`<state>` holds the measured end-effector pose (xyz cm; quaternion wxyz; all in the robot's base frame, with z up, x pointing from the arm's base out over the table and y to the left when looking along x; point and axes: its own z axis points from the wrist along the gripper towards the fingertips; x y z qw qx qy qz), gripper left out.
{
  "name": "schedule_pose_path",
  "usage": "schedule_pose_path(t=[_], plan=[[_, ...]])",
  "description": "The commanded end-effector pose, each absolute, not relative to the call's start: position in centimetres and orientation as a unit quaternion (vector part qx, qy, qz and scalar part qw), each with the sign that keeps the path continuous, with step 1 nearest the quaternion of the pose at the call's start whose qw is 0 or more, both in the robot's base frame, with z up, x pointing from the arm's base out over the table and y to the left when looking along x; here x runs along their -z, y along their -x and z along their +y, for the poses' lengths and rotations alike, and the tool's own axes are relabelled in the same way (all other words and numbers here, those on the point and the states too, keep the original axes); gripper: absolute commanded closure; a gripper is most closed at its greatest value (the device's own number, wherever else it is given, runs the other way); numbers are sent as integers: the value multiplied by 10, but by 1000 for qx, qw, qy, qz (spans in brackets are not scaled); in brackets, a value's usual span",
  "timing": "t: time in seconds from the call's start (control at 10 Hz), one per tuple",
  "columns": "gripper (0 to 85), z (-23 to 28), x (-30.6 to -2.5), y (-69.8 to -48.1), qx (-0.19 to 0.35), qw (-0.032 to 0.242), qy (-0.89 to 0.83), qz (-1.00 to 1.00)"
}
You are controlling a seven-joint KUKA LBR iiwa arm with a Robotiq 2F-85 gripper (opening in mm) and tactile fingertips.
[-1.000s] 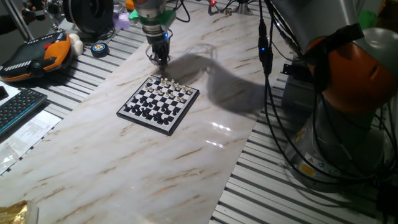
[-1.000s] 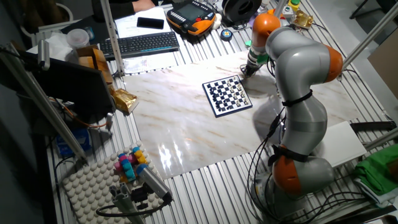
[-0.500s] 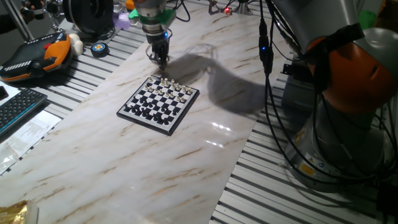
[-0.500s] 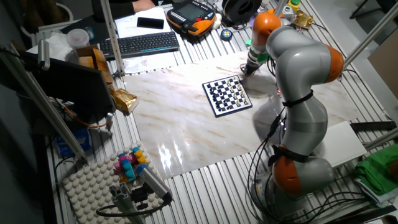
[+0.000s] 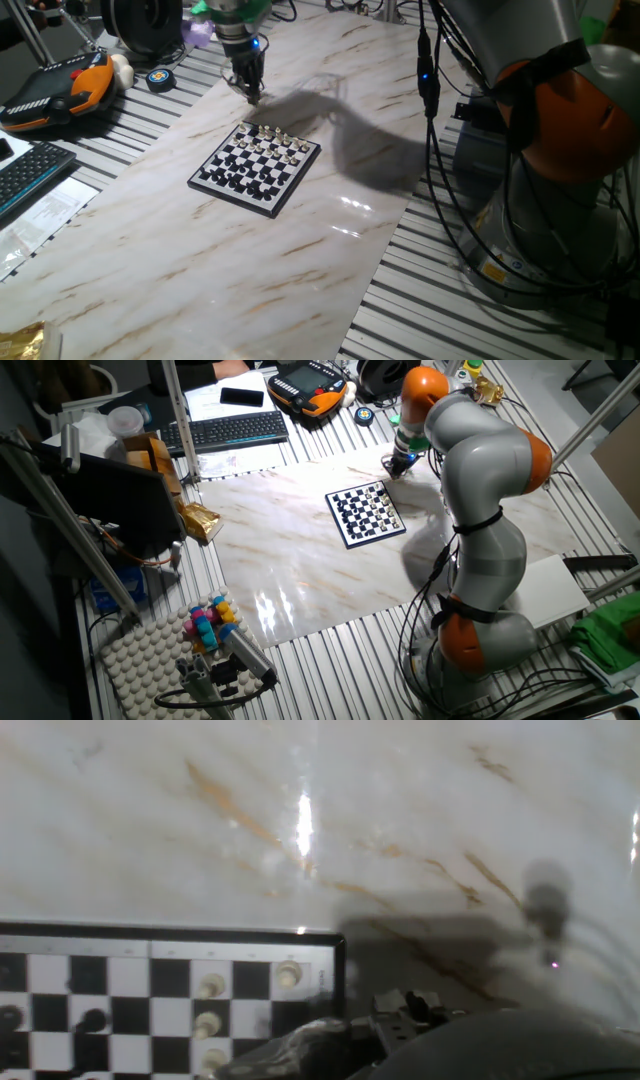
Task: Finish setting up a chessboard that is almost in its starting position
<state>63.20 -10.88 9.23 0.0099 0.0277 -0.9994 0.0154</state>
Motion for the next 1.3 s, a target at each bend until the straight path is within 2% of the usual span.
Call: schedule_pose_path(t=[0.0,1.2], plan=[[843,-101,-93,-630,-20,6,-23,-1000],[827,-69,-65,-622,-12,-7,-20,-1000]])
